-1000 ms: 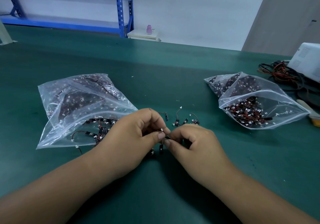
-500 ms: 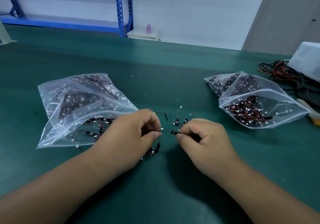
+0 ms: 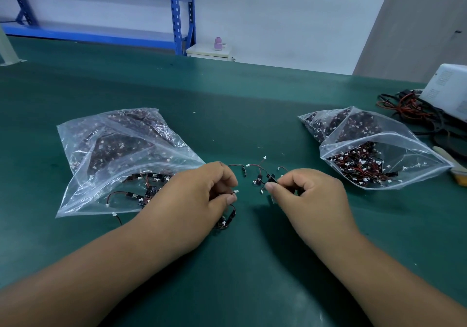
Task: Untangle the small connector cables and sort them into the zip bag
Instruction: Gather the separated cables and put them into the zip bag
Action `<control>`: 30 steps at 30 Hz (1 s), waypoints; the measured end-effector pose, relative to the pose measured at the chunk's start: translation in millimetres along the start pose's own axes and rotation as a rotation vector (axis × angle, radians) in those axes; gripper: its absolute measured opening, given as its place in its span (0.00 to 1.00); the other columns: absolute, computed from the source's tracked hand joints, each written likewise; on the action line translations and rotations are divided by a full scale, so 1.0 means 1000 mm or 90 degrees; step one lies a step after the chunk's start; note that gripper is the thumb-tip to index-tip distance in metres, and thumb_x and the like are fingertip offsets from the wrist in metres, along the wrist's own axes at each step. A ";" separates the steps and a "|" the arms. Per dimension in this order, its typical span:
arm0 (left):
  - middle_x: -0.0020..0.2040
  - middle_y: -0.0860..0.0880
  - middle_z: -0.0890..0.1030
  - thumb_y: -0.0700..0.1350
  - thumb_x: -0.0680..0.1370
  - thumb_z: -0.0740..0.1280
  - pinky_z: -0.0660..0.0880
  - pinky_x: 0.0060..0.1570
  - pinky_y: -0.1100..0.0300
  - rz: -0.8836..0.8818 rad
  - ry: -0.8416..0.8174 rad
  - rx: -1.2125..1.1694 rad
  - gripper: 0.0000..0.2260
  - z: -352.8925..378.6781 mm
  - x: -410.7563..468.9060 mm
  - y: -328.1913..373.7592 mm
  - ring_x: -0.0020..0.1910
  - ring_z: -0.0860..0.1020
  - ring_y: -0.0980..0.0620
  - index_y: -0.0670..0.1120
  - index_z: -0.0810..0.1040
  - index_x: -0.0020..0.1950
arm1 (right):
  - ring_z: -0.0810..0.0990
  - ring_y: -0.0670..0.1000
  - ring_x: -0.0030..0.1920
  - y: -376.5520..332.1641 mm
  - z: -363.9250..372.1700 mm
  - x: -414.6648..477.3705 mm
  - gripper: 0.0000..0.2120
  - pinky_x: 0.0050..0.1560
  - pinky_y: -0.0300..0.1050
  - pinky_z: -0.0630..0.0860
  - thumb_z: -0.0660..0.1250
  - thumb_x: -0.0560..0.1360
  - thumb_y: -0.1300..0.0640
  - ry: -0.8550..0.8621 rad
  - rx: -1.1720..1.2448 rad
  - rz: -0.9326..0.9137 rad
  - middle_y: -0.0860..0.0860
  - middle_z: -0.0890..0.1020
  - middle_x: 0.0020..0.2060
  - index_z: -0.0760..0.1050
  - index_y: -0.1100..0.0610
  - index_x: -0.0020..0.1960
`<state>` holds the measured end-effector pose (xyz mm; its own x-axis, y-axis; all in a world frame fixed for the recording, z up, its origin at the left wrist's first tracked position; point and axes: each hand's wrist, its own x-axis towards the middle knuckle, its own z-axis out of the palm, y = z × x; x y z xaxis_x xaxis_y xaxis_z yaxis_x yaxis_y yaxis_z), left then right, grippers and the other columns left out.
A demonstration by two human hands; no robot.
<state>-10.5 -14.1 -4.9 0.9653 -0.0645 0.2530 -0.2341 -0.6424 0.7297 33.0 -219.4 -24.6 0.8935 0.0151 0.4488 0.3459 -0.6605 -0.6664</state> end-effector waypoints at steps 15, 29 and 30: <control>0.41 0.55 0.83 0.41 0.76 0.72 0.77 0.34 0.67 -0.032 0.021 -0.125 0.11 0.004 0.001 0.001 0.34 0.83 0.58 0.58 0.77 0.44 | 0.77 0.53 0.40 -0.012 -0.003 -0.007 0.09 0.45 0.51 0.72 0.66 0.77 0.50 -0.089 -0.226 -0.126 0.46 0.77 0.34 0.80 0.50 0.40; 0.43 0.49 0.83 0.36 0.76 0.71 0.80 0.44 0.51 -0.010 0.034 -0.230 0.13 0.004 0.001 0.005 0.38 0.85 0.50 0.55 0.78 0.44 | 0.73 0.49 0.36 -0.024 0.006 -0.018 0.12 0.40 0.49 0.70 0.66 0.75 0.47 -0.152 -0.112 -0.234 0.46 0.74 0.31 0.77 0.52 0.36; 0.44 0.51 0.83 0.37 0.76 0.71 0.81 0.44 0.52 -0.011 0.032 -0.215 0.13 0.004 0.001 0.005 0.39 0.84 0.52 0.56 0.78 0.45 | 0.73 0.49 0.36 -0.022 0.005 -0.017 0.12 0.40 0.49 0.70 0.66 0.75 0.48 -0.145 -0.111 -0.223 0.46 0.74 0.31 0.76 0.53 0.36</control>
<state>-9.9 -19.8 -3.5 0.9645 -0.0132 0.2639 -0.2514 -0.3532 0.9011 11.8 -201.1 -20.6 0.7782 0.4117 0.4742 0.6025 -0.7024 -0.3790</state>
